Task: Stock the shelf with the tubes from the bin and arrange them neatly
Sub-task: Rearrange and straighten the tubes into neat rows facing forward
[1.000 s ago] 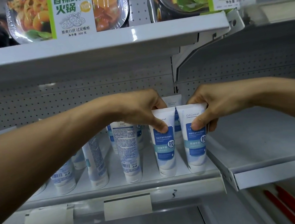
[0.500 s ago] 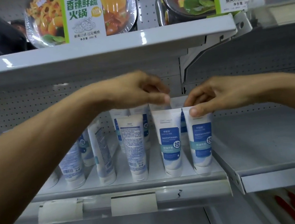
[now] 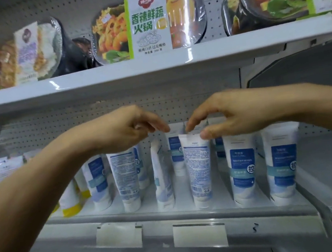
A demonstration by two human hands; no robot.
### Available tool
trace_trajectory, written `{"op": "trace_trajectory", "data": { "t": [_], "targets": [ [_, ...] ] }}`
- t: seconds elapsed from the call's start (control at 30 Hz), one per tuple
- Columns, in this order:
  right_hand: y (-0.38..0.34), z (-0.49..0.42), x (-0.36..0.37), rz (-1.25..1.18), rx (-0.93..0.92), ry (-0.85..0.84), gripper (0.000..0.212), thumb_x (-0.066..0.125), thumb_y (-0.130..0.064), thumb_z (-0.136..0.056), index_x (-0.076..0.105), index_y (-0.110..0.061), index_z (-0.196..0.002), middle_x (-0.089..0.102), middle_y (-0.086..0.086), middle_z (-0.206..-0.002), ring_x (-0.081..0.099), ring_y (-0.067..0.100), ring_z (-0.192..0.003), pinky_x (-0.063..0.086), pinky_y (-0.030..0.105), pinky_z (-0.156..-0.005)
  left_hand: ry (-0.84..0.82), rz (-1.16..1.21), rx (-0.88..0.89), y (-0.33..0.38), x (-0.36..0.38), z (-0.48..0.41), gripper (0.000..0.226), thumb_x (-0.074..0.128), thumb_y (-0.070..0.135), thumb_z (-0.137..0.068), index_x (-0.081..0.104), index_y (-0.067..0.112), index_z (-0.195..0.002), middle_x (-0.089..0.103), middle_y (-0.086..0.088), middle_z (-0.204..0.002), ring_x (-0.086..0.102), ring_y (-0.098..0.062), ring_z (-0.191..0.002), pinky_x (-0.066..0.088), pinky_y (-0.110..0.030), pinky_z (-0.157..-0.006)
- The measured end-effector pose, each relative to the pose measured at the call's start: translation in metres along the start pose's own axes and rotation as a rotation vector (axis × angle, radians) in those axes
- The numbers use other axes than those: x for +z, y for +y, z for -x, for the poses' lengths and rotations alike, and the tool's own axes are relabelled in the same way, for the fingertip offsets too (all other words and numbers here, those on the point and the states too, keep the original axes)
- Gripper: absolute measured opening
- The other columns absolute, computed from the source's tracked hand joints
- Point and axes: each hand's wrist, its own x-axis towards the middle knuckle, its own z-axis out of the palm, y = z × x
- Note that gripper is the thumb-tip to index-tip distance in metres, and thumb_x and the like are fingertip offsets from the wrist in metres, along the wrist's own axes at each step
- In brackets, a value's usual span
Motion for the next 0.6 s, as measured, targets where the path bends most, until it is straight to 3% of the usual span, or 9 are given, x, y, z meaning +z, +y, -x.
{"op": "trace_trajectory", "data": {
  "t": [0.1,0.2,0.3,0.43,0.5,0.6],
  "targets": [
    [-0.012,-0.018,0.003,0.067,0.038,-0.123,0.034,0.056,-0.04,-0.092,0.053,-0.049,-0.124,0.061,-0.019,-0.114,0.058,0.002,-0.1,0.049,0.024,-0.084,-0.09,-0.139,0.031,-0.012,0.002,-0.002,0.063,0.052,-0.006,-0.085,0.061,0.05,-0.112,0.052,0.022,-0.137,0.046,-0.001,-0.128,0.043,-0.036,-0.106],
    [-0.02,-0.028,0.003,0.123,0.052,-0.15,0.03,0.059,-0.035,-0.091,0.059,-0.047,-0.118,0.064,-0.016,-0.095,0.062,0.005,-0.085,0.054,0.027,-0.077,-0.154,-0.22,0.087,-0.017,0.005,-0.009,0.045,0.065,0.01,-0.088,0.063,0.047,-0.115,0.048,0.021,-0.141,0.042,-0.002,-0.131,0.039,-0.034,-0.109],
    [-0.027,-0.037,0.006,0.123,0.064,-0.121,0.02,0.058,-0.035,-0.091,0.068,-0.036,-0.108,0.067,-0.017,-0.089,0.062,0.001,-0.076,0.054,0.022,-0.07,-0.149,-0.234,0.126,-0.021,0.01,-0.017,0.031,0.069,0.025,-0.087,0.065,0.042,-0.113,0.058,0.021,-0.131,0.05,0.0,-0.119,0.042,-0.029,-0.102],
    [-0.031,-0.051,0.002,0.055,0.143,-0.172,0.025,0.053,-0.036,-0.093,0.074,-0.021,-0.095,0.073,-0.006,-0.092,0.068,0.016,-0.081,0.058,0.039,-0.079,-0.095,-0.159,0.118,-0.031,0.014,-0.023,0.026,0.069,0.032,-0.086,0.067,0.034,-0.112,0.067,0.019,-0.112,0.061,0.0,-0.096,0.049,-0.023,-0.084],
    [-0.033,-0.053,-0.004,0.018,0.174,-0.209,0.022,0.052,-0.025,-0.094,0.073,-0.022,-0.096,0.072,-0.007,-0.095,0.066,0.015,-0.085,0.055,0.033,-0.081,-0.1,-0.144,0.112,-0.034,0.015,-0.024,0.023,0.067,0.036,-0.087,0.067,0.033,-0.11,0.068,0.018,-0.107,0.061,0.003,-0.089,0.05,-0.02,-0.076],
    [-0.036,-0.051,-0.009,0.081,0.138,-0.266,0.025,0.057,-0.014,-0.091,0.07,-0.032,-0.101,0.068,-0.012,-0.094,0.062,0.006,-0.082,0.052,0.024,-0.076,-0.121,-0.122,0.104,-0.037,0.016,-0.024,0.022,0.066,0.038,-0.088,0.066,0.032,-0.109,0.069,0.016,-0.105,0.061,0.002,-0.089,0.053,-0.024,-0.08]
  ]
}}
